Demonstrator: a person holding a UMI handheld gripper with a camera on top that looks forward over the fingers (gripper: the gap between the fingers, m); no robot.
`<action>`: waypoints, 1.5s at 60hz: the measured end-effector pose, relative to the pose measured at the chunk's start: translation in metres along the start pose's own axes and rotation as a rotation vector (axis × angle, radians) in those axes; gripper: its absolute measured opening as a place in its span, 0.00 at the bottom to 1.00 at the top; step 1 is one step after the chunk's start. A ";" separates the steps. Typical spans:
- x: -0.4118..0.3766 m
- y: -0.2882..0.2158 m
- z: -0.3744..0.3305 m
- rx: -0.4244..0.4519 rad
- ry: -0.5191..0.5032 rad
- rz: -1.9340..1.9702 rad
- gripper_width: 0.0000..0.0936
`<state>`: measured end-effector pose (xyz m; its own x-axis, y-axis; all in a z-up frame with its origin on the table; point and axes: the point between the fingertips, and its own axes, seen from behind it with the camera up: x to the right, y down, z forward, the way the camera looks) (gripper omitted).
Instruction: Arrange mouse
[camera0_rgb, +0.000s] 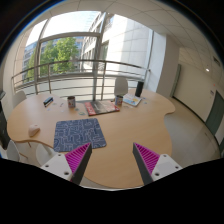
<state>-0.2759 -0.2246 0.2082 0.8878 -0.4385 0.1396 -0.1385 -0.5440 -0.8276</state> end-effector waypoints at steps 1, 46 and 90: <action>0.001 -0.001 -0.005 -0.003 0.006 -0.003 0.90; -0.391 0.076 0.031 -0.030 -0.333 -0.092 0.91; -0.586 0.030 0.213 -0.064 -0.490 -0.178 0.76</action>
<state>-0.7068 0.1683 -0.0136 0.9991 0.0426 -0.0084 0.0203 -0.6289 -0.7772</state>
